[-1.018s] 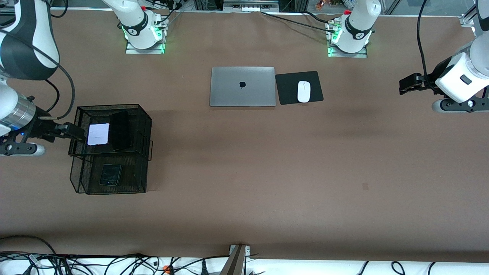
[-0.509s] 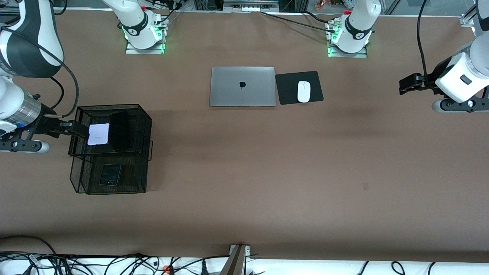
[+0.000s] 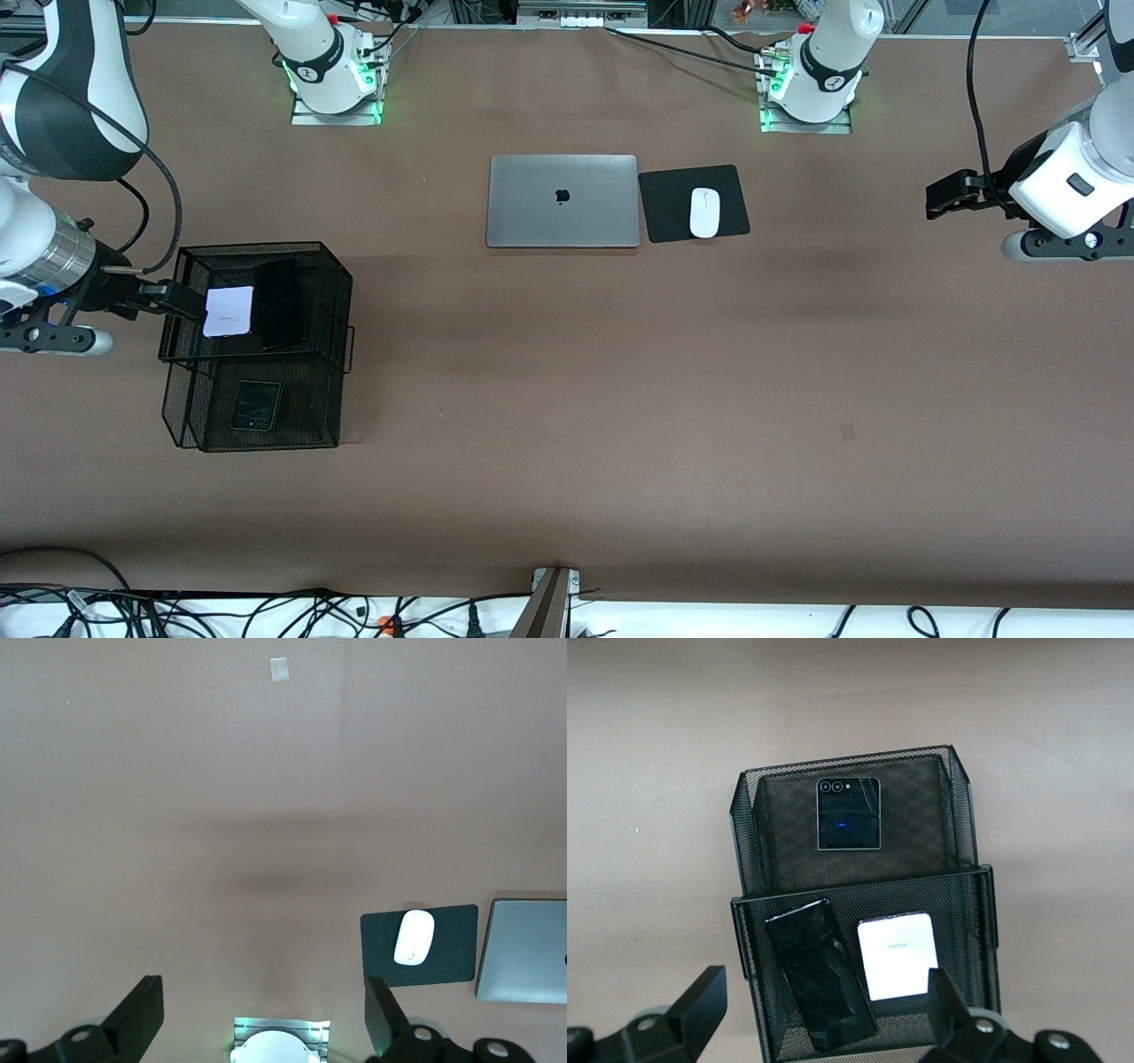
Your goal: Place phones with both arms
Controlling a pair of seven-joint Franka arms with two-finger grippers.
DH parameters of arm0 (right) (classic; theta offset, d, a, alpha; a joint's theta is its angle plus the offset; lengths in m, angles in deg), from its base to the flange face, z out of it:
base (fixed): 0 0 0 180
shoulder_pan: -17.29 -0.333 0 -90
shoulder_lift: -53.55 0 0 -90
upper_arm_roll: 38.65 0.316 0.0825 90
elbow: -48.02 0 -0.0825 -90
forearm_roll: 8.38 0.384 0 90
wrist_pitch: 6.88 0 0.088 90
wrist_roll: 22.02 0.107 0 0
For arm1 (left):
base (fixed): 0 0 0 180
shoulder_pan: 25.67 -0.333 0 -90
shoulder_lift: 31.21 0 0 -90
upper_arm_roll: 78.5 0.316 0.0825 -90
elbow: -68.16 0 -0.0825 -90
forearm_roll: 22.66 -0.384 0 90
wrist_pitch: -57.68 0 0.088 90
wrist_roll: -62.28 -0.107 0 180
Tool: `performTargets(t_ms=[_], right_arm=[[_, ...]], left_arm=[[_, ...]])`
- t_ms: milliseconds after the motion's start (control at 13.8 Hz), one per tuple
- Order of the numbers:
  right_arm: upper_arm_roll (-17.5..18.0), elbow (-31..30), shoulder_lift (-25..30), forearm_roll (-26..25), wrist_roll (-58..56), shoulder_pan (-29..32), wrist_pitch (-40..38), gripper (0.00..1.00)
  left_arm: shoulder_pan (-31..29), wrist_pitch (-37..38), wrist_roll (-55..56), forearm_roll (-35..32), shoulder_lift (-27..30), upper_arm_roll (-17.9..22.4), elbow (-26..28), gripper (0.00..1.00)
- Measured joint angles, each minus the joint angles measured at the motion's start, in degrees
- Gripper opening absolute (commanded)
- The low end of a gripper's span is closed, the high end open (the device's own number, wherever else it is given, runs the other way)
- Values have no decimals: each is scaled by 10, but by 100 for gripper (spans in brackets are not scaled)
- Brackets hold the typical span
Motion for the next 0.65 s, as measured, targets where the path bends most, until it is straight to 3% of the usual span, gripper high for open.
performTargets(t_ms=[654], right_arm=[[2, 2, 1, 32, 12, 0, -14, 100]], left_arm=[[0, 0, 0, 0, 0, 0, 0, 100]])
